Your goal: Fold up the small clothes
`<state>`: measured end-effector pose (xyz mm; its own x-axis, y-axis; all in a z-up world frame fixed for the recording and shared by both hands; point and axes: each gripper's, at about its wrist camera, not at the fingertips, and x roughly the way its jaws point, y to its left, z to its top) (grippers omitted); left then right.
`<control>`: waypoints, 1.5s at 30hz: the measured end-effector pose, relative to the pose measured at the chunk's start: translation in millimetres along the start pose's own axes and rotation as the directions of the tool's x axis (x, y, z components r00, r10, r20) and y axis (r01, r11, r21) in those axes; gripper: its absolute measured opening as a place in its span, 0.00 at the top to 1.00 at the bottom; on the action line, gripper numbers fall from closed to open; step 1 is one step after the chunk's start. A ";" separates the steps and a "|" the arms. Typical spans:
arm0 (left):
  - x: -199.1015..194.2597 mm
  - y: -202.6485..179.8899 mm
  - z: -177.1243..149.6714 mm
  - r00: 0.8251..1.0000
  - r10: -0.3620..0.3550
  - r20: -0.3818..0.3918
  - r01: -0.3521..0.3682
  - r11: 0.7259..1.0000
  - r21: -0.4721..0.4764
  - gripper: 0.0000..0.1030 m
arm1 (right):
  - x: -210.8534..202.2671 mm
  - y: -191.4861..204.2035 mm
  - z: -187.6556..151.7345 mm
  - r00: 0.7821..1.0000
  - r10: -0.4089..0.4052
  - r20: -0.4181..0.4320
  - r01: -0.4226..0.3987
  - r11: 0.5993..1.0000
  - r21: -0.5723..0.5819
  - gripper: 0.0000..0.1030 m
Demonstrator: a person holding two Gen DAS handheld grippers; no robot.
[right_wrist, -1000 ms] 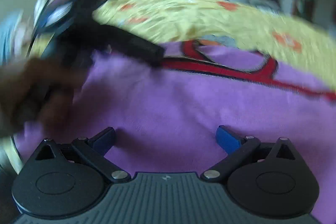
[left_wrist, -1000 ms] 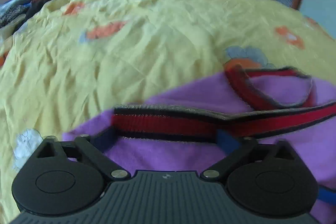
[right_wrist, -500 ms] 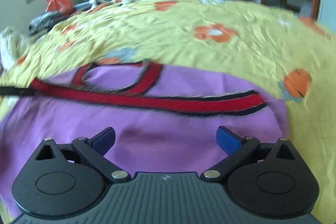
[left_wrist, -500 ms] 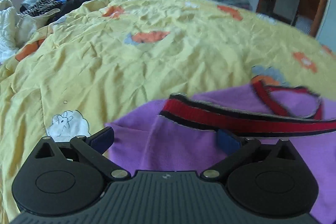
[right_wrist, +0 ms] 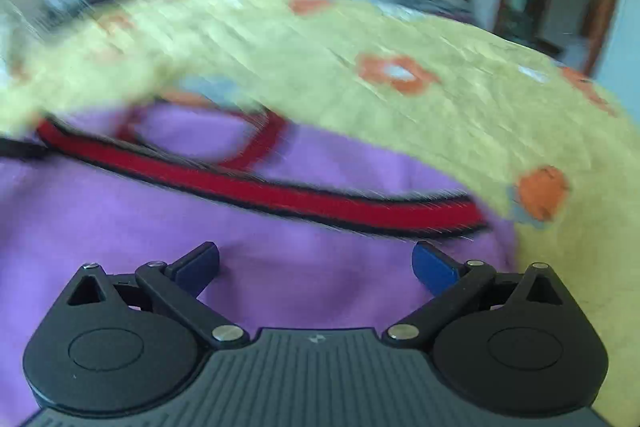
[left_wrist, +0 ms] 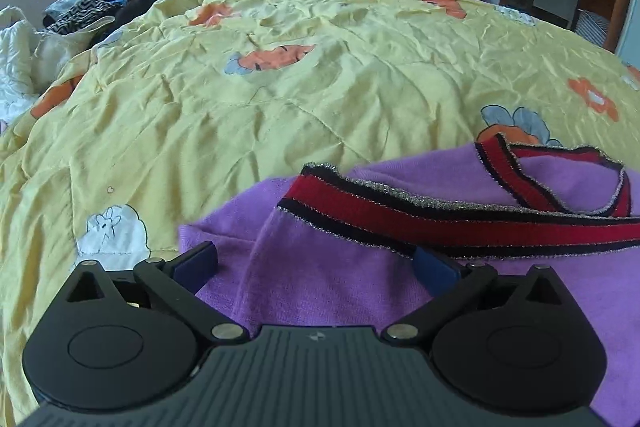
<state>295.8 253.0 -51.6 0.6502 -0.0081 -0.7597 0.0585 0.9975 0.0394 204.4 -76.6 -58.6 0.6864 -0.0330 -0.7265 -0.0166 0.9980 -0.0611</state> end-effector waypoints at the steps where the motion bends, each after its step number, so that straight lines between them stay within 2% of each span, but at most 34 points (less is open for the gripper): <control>1: 0.0 0.1 -0.4 1.000 0.001 0.001 -0.001 1.000 -0.006 0.00 | 0.4 -10.2 -1.9 0.999 0.050 0.020 -0.051 0.997 0.064 0.00; 2: -0.3 0.1 -0.7 1.000 0.002 0.002 -0.002 1.000 -0.008 0.00 | 3.6 -18.4 0.5 0.998 0.056 0.020 -0.057 0.992 0.114 0.00; 4: -1.0 1.0 -0.8 1.000 0.001 0.001 -0.001 1.000 -0.013 0.00 | -0.9 -19.2 5.3 1.000 -0.021 -0.007 0.022 0.992 0.123 0.00; 5: -2.0 1.9 -0.7 1.000 0.000 0.001 0.000 1.000 -0.017 0.00 | -7.0 -16.7 5.7 1.000 -0.028 -0.007 0.029 0.992 0.121 0.00; 7: -5.8 3.0 -1.7 1.000 -0.001 0.005 0.001 1.000 -0.018 0.00 | -23.3 -8.8 0.2 1.000 0.024 0.014 -0.025 0.993 0.112 0.00; 11: -15.2 6.8 -6.4 1.000 -0.012 0.014 0.012 0.999 -0.031 0.00 | -50.7 14.3 -14.0 0.996 0.075 0.038 -0.078 0.992 0.100 0.00; 15: -30.2 4.3 -11.5 0.999 -0.011 0.041 0.011 1.000 -0.010 0.00 | -55.8 46.1 -27.0 0.993 0.110 0.031 -0.112 0.991 0.077 0.00; 18: -42.4 2.9 -16.6 0.998 -0.018 0.055 0.019 1.000 -0.008 0.00 | -53.8 63.2 -37.7 0.998 0.065 0.001 -0.065 0.996 0.058 0.00; 20: -51.6 2.6 -22.3 0.998 -0.025 0.060 0.026 1.000 -0.013 0.00 | -55.6 72.4 -45.7 1.000 0.026 0.012 -0.027 0.999 0.024 0.00; 24: -77.5 -1.7 -49.2 0.995 -0.063 0.075 0.064 0.998 -0.011 0.00 | -59.3 71.1 -62.0 1.000 0.019 0.016 -0.020 0.996 0.081 0.00; 27: -95.8 -5.8 -80.6 0.990 -0.115 0.081 0.116 0.993 -0.016 0.00 | -62.4 72.9 -69.6 1.000 0.007 0.026 -0.009 0.997 0.075 0.00; 31: -110.3 -17.0 -118.7 0.993 -0.078 0.090 0.075 0.997 0.037 0.00 | -64.4 75.6 -73.2 1.000 -0.007 0.029 0.005 0.998 0.066 0.00; 33: -107.8 -14.2 -131.5 0.995 -0.080 0.062 0.079 0.997 0.023 0.00 | -64.8 76.7 -75.0 0.999 -0.013 0.037 0.011 0.998 0.065 0.00; 35: -107.5 -7.7 -142.7 0.994 -0.075 0.083 0.074 0.997 0.010 0.00 | -65.5 77.4 -77.1 0.999 -0.017 0.043 0.014 0.997 0.071 0.00; 45: -123.3 13.1 -166.4 0.992 -0.073 0.107 0.072 0.997 0.014 0.00 | -71.7 75.5 -87.6 0.998 -0.005 0.061 0.000 0.996 0.087 0.00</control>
<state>90.4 278.7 -65.4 0.7215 -0.0884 -0.6868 0.1159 0.9932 -0.0061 90.2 -3.6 -71.0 0.7295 -0.0346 -0.6831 0.0466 0.9989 -0.0009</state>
